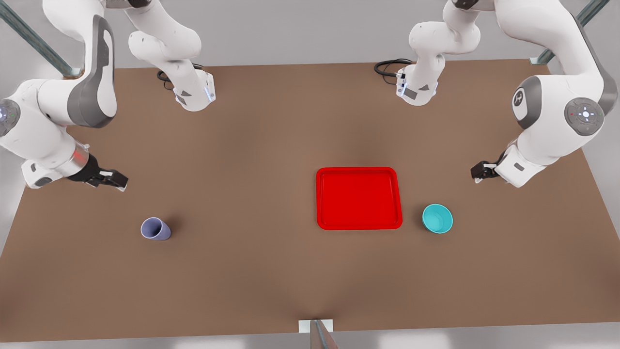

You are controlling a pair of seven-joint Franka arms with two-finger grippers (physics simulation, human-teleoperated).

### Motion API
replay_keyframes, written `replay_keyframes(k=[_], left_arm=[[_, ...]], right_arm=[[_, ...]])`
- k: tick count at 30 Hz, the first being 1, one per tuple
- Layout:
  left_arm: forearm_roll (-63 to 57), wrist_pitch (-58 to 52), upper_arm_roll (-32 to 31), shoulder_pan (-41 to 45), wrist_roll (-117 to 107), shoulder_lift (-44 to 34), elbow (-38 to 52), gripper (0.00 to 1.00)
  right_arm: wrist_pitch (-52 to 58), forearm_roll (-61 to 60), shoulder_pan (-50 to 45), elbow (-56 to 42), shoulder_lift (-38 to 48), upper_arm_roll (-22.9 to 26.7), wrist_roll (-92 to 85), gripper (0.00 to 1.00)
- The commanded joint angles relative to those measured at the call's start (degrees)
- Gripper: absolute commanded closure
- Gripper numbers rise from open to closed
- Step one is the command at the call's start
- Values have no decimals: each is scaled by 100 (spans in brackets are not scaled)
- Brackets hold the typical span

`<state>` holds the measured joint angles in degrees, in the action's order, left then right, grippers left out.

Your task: Place the bowl on the tray with the left arm and the cup on the tray with the right arm

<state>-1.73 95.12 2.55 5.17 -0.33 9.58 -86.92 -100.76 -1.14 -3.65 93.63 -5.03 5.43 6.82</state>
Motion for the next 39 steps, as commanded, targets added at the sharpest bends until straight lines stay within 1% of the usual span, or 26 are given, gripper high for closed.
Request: replay_keyframes(k=[1, 3, 4, 5, 6, 7, 8, 9, 12, 17, 23, 24, 25, 27, 28, 29, 30, 31, 32, 39], left_arm=[[-20, -20, 0, 2, -11, 0, 0, 0], [-29, 33, 26, -59, -46, 201, -87, 0], [58, 68, 18, -192, -46, 779, -71, 0], [164, 339, 18, -192, 24, 1492, -18, 0], [436, 1069, -9, -192, 24, 1985, -9, 0], [1219, 1658, 0, -350, 191, 2539, -17, 0], [1254, 2071, -26, -359, 481, 2881, -18, 0], [1263, 2107, -61, -368, 569, 3014, -44, 0], [1315, 2081, -61, -552, 1896, 3076, -167, 0], [1307, 2028, -53, -701, 2687, 3155, -202, 0], [1307, 2107, -132, -728, 2881, 3339, -211, 0], [1307, 2107, -141, -719, 2863, 3357, -211, 12], [1307, 2107, -132, -719, 2863, 3357, -211, 30], [1289, 2090, -132, -719, 2863, 3401, -202, 60], [1289, 2090, -141, -719, 2854, 3419, -202, 65], [1263, 2099, -132, -719, 2872, 3419, -184, 65], [1254, 2099, -132, -719, 2837, 3436, -184, 68], [1254, 2099, -132, -719, 2828, 3436, -184, 75], [1254, 2107, -132, -719, 2819, 3436, -184, 79], [1245, 2107, -123, -719, 2837, 3445, -149, 79]], right_arm=[[4, 0, 198, -56, -33, -7, 13, 0], [4, -9, 198, -56, -51, -16, 13, 0], [4, -9, 198, -56, -51, -16, 13, 0], [4, -9, 198, -47, -51, -16, 21, 0], [4, -9, 198, -47, -51, -16, 13, 0], [-5, -9, 198, -47, -86, -16, 21, 0], [-5, -9, 198, -47, -95, -16, 13, 0], [-5, -9, 198, -47, -95, -16, 13, 0], [-14, -9, 198, -64, -130, -16, 13, 0], [-49, -9, 198, -65, -139, -16, 13, 0], [-93, -9, 198, -64, -174, -16, 21, 0], [-93, -9, 198, -64, -174, -16, 21, 0], [-93, -9, 198, -64, -174, -16, 13, 0], [-93, -9, 198, -64, -174, -16, 21, 0], [-93, -9, 198, -64, -183, -16, 13, 0], [-93, -9, 198, -64, -191, -16, 13, 0], [-102, -9, 198, -64, -209, -16, 13, 0], [-119, -9, 198, -56, -209, -16, 13, 0], [-119, -9, 198, -56, -209, -16, 13, 0], [-128, -9, 198, -56, -209, -16, -14, 0]])
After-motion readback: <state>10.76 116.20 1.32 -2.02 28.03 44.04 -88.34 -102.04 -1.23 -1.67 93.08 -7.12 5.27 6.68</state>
